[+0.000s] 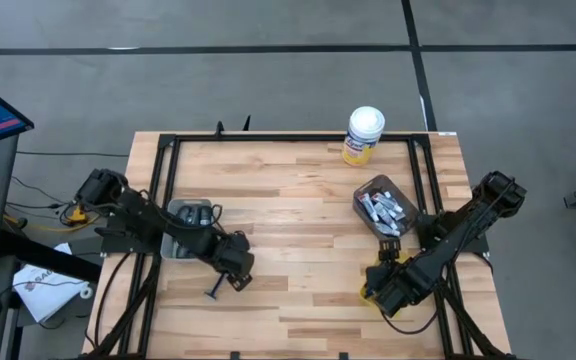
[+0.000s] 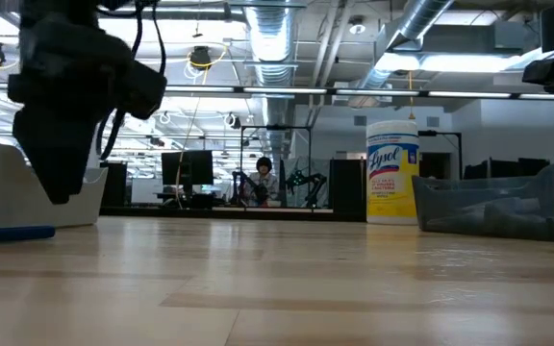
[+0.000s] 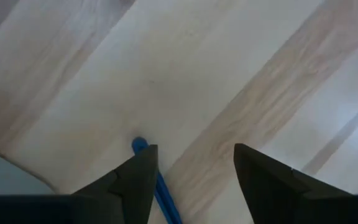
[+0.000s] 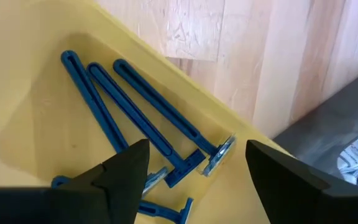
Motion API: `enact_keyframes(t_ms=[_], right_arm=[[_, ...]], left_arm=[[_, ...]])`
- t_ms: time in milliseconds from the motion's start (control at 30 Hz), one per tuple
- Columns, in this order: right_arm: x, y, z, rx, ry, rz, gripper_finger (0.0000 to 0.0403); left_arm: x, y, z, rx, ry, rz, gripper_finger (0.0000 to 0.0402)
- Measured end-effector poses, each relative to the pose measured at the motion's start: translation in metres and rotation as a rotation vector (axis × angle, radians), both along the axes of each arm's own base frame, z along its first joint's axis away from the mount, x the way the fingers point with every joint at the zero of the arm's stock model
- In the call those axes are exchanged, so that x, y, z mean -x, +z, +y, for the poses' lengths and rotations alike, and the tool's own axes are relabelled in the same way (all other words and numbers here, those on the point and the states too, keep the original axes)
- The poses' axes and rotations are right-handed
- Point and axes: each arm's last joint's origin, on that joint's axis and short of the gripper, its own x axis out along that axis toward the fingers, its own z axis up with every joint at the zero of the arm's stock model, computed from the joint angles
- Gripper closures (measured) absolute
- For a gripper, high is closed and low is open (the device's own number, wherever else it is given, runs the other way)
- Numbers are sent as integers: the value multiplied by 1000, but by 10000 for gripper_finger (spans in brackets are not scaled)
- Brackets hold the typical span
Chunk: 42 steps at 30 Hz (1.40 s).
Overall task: Pick & Place Travel size toiletries
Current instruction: Put the blue razor into the yellow bin
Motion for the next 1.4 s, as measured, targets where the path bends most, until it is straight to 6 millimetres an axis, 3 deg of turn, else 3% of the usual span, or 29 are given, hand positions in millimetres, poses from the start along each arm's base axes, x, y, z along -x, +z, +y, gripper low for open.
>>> enact_keyframes(t_ms=[233,400,567,800,1100,1400], right_arm=[[-3,0,-3,5,-7,-4,143],[-3,0,-3,5,-5,-3,143],[-3,0,-2,-1,-6,-10,143],[-3,0,-1,2,-2,-19,143],[-5,0,-3,12,13,-18,143],[-5,0,-3,12,12,-17,143]], left_arm=[[-12,22,6,98,17,37,230],[-4,41,2,63,23,157,278],[3,44,-10,40,92,179,333],[6,28,-33,5,126,214,397],[-2,-5,-50,-12,121,322,400],[-3,-6,-48,-22,231,321,400]])
